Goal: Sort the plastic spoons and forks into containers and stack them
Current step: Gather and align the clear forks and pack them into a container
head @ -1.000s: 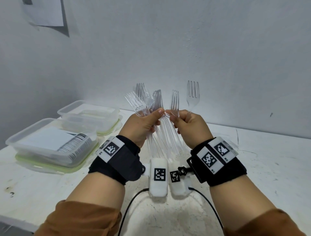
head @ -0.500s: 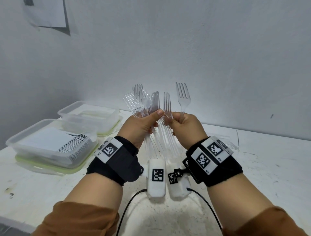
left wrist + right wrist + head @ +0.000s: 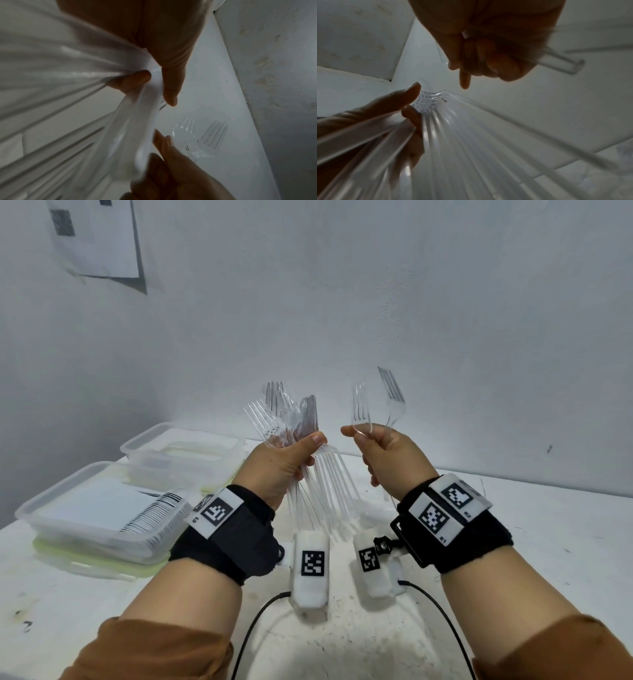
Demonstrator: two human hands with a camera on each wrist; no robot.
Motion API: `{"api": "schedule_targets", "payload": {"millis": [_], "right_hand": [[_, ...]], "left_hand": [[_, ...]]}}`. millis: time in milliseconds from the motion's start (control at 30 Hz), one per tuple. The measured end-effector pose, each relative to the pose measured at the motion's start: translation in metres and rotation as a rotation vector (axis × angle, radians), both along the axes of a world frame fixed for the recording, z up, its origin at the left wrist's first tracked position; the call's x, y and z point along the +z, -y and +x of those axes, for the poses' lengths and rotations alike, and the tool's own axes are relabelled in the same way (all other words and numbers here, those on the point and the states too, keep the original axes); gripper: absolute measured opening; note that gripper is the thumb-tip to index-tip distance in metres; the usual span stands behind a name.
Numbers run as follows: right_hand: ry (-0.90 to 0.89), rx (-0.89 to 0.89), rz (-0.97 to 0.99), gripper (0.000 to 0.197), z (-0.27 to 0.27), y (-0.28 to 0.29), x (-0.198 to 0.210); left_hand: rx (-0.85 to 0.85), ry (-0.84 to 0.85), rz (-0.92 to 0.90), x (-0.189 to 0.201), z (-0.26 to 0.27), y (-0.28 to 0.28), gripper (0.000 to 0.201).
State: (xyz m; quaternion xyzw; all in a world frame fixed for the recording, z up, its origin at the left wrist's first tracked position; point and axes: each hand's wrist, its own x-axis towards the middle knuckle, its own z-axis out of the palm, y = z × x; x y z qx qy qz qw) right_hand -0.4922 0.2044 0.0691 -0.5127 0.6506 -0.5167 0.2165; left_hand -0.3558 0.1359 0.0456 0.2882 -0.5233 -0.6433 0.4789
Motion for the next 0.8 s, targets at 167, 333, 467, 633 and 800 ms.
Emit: {"api": "schedule_targets", "payload": {"millis": [167,333,467,633,800], "right_hand": [[-0.196,0.059,0.179,0.044,0.013,0.008,0.004],[-0.247,0.095,0.244,0.047,0.032,0.009,0.016],[-0.202,0.119,0.248,0.049,0.046,0.012,0.018],[-0.254,0.120,0.239,0.048,0.062,0.017,0.013],[-0.350,0.082,0.272,0.038,0.078,0.017,0.012]], "left_hand": [[-0.016,0.021,-0.003,0.004,0.010,0.004,0.006],[-0.028,0.055,-0.039,0.012,0.024,0.008,0.027],[-0.022,0.082,-0.055,0.013,0.032,0.011,0.040],[-0.025,0.044,-0.010,0.012,0.042,0.013,0.007],[-0.049,0.029,-0.012,0.008,0.050,0.014,0.018]]}}
